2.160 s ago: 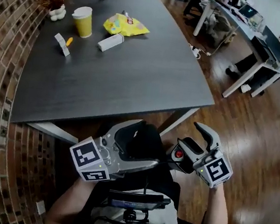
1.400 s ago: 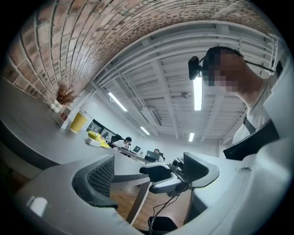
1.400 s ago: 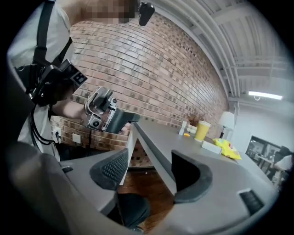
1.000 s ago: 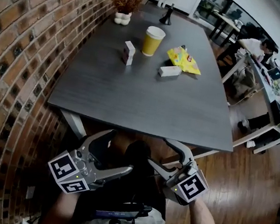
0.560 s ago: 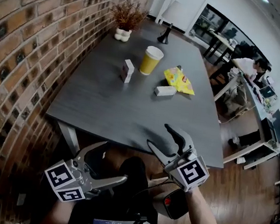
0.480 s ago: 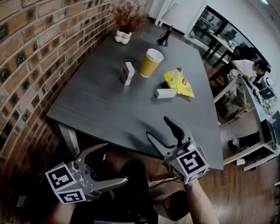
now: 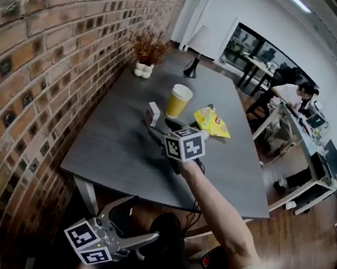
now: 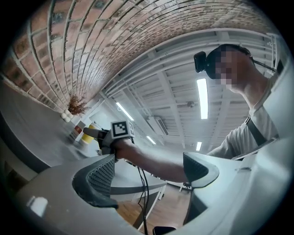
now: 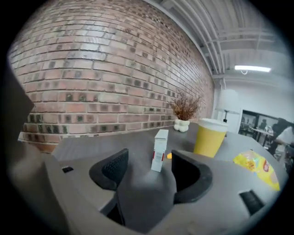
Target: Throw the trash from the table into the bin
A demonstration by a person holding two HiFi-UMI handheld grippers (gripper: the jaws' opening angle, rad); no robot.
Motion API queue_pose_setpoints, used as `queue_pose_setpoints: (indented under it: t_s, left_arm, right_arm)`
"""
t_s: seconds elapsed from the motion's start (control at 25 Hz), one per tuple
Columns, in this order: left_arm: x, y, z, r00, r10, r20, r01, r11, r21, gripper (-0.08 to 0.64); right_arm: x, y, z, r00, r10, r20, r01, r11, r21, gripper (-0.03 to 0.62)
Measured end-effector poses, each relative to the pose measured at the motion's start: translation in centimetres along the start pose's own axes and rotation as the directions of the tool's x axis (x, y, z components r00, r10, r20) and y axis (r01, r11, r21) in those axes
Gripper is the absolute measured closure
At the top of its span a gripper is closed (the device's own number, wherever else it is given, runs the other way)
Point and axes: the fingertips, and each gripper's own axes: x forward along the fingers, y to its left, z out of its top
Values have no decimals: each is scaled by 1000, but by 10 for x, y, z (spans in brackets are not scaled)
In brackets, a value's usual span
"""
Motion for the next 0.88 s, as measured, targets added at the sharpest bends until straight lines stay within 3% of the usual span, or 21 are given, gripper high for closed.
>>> queue_pose_setpoints:
  t_s: [0.16,0.28,0.32,0.4,0.48,0.64,0.76,0.88]
  left_arm:
    - [0,1,0,1000,-9,5,9,1000,-9,109]
    - [0,2,0,1000,-11,8,11,1000,-7,109]
    - [0,2,0,1000,-12,4,12,1000,-3,114]
    - [2,3,-2,1000,-15,-4,15,1000,3,114]
    - [2,0,-2,1000,-18,-3,18,1000,3,114]
    - [2,-6,-2,1000,-26,-1,26,1000,4,114]
    - [9,-7,-6,999,-35,7,35,999,3,114]
    - [16,-14,-15,998,-62,-7,62,998,-11,114]
  right_arm:
    - [42,-19,-11,997,-64,-50,67,996,56,304]
    - [62,-26,-11,994,-86,-65,88,996,19,305]
    - [65,-28,-10,993,-93,-67,93,996,-1,342]
    - [64,-33,-9,993,-101,-67,100,995,-22,489]
    - [51,-28,-7,995,-86,-55,85,996,-29,492]
    - [-15,0,15,996,-12,86,16,999,-40,492]
    - [-91,17,19,977,37,209,-24,998,-64,492]
    - [-177,18,1,958,11,287,3,999,-49,492]
